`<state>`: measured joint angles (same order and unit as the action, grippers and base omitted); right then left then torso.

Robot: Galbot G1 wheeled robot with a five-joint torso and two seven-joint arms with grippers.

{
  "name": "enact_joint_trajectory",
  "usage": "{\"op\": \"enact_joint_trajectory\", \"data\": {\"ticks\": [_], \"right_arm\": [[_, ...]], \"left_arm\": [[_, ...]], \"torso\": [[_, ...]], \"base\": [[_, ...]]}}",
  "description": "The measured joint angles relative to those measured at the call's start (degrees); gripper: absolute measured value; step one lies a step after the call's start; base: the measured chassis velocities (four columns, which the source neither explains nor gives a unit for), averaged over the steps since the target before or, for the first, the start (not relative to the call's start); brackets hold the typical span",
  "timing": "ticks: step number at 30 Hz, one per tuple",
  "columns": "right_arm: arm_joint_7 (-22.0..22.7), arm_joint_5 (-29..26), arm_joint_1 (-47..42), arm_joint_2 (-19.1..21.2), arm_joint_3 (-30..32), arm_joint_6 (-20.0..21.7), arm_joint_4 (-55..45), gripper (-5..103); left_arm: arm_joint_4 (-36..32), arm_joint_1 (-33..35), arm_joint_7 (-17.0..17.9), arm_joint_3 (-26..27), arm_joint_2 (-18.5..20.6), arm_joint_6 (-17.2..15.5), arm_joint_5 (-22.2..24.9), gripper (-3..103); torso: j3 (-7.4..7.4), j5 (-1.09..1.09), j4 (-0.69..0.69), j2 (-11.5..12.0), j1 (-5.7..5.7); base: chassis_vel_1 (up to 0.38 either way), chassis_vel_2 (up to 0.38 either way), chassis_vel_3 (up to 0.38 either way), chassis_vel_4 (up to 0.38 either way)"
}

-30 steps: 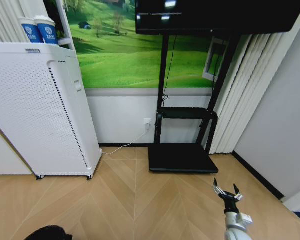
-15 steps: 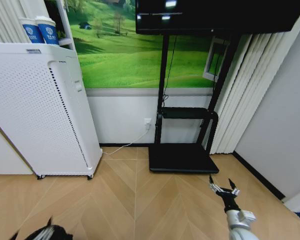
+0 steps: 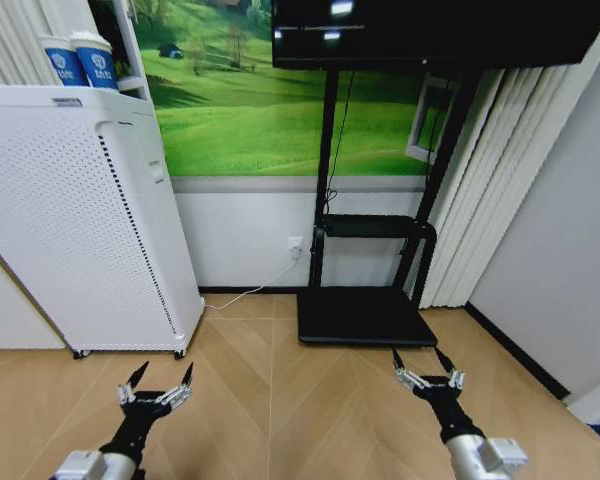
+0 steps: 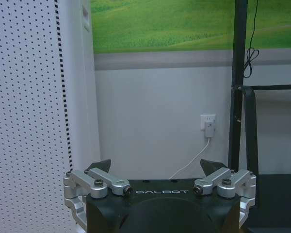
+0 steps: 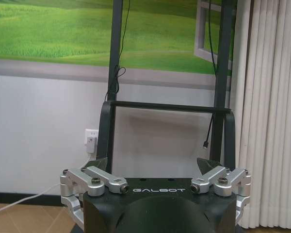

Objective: Pick up the trash bin and place the garbage on the floor into it.

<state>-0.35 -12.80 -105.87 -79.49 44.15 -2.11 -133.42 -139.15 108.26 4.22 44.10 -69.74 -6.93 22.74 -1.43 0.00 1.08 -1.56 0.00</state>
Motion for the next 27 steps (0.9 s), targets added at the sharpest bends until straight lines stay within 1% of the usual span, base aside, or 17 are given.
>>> {"op": "enact_joint_trajectory", "data": {"ticks": [1, 5, 13, 27], "right_arm": [[0.0, 1.0, -0.8, -0.3, 0.4, -0.5, -0.1, 100], [0.0, 1.8, -1.6, -1.0, 0.7, -1.0, -0.4, 100], [-1.0, 1.5, -2.2, -1.3, 0.9, -1.6, -0.9, 100], [-1.0, 1.3, -2.0, -1.2, 1.0, -1.7, -0.8, 100]], "left_arm": [[0.0, -0.6, 0.1, -0.1, 0.1, -0.4, 0.6, 100], [0.2, -1.4, 0.1, -0.4, 0.1, -0.7, 1.2, 100], [0.4, -2.0, 0.4, -0.2, -0.5, -1.0, 1.5, 100], [0.4, -1.9, 0.5, -0.1, -0.6, -1.0, 1.6, 100]], "torso": [[0.00, -0.01, -0.01, 0.0, 0.00], [0.00, 0.00, -0.01, 0.0, 0.00], [0.00, 0.00, -0.01, 0.0, 0.00], [0.01, 0.00, -0.01, 0.0, 0.00]], "base": [[0.000, 0.000, 0.000, 0.000], [0.000, 0.000, 0.000, 0.000], [0.000, 0.000, 0.000, 0.000], [0.000, 0.000, 0.000, 0.000]]}}
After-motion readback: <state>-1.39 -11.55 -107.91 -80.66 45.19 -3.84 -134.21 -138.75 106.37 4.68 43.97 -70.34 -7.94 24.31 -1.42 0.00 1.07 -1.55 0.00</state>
